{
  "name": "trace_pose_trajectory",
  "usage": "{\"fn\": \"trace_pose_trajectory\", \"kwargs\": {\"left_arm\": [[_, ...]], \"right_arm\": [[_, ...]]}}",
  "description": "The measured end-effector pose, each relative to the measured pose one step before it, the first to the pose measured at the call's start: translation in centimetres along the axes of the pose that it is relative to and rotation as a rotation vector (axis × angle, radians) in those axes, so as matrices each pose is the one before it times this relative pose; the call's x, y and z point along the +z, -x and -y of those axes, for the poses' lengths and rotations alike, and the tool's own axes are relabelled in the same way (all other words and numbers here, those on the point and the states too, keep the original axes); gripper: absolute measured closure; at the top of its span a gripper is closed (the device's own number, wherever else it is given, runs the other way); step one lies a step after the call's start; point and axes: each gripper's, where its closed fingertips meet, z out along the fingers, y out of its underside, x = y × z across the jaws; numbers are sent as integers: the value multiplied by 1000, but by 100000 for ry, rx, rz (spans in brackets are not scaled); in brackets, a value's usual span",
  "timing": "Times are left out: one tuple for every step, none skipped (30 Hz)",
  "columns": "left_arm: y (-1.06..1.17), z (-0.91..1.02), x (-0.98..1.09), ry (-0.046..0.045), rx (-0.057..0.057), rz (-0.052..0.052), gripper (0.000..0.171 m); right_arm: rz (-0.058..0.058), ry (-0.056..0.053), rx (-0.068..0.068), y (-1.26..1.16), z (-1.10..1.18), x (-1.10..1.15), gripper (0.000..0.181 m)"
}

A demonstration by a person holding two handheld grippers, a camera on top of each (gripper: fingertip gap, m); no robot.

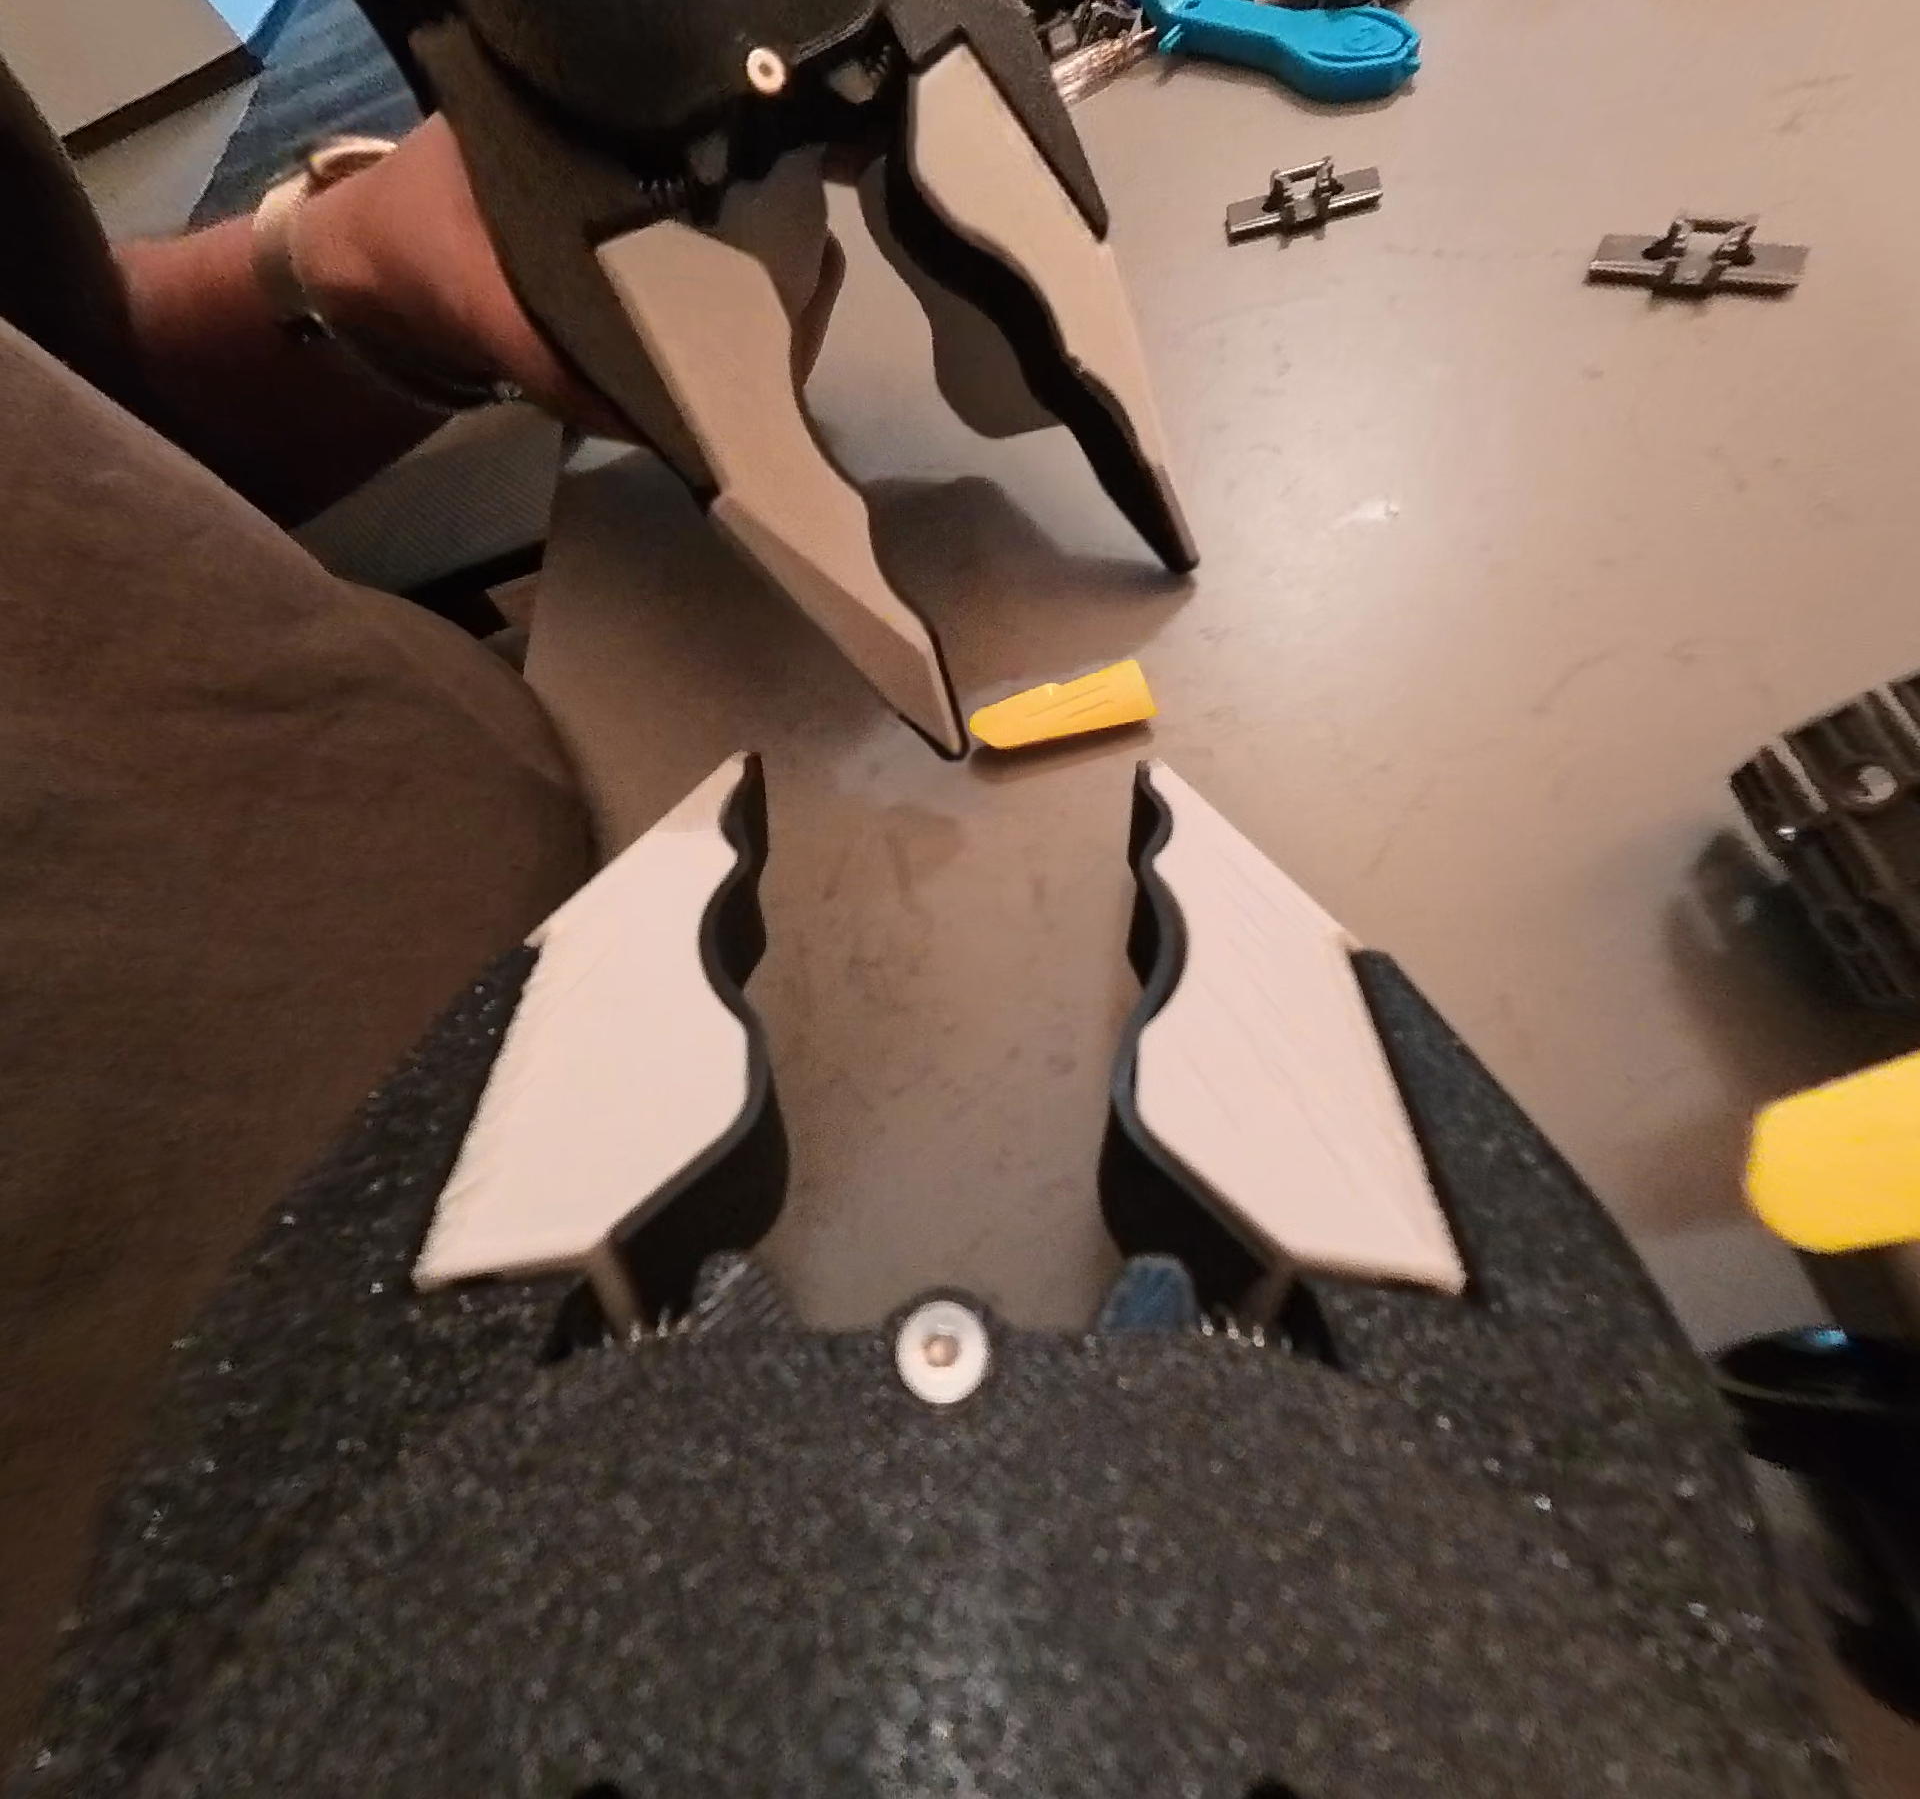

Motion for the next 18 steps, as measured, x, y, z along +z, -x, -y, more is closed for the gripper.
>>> {"fn": "trace_pose_trajectory", "kwargs": {"left_arm": [[152,28,33,841,2351,2463,107],[301,-66,-29,1475,2419,2834,108],[509,-133,-101,1971,2370,3494,109],[662,-179,-148,2046,2388,4073,110],[885,-161,-204,1686,2051,4935,113],[1051,-95,-211,889,1011,5407,116],[945,-7,-151,37,130,4273,118],[644,3,-101,-303,-571,2192,119],[579,61,-76,-660,-2112,1957,119],[370,85,-56,-974,-2214,965,120],[53,82,-36,-1124,-1504,-396,121],[-253,63,-27,-1023,-777,-1707,121],[-372,-21,11,-650,-467,-1951,121],[-341,-115,21,-140,-351,-1481,121],[-241,-172,31,170,-215,-837,121],[-242,-177,16,197,53,-982,121],[-226,-158,-19,181,-108,-1000,121],[-217,-100,-46,-81,-261,-1150,121]], "right_arm": [[172,-331,435,-24,43,-39,111],[114,-347,423,-33,46,-38,111],[61,-376,334,-28,40,-43,111],[4,-376,231,-33,49,-43,111],[4,-273,132,-15,38,-33,111],[-41,-147,4,-1,16,-13,111],[-84,-5,-129,3,5,0,111],[-192,124,-261,1,-19,14,111],[-296,171,-358,3,-21,10,111],[-349,181,-387,-6,-23,26,111],[-375,166,-388,-10,-20,10,111],[-307,127,-328,-7,-23,12,111],[-166,108,-189,-12,-12,9,111],[-32,73,-64,2,-2,12,111],[77,78,51,7,-13,6,111],[100,45,100,0,-4,9,111],[57,-57,85,-2,6,-7,111],[32,-115,75,-7,15,-20,111]]}}
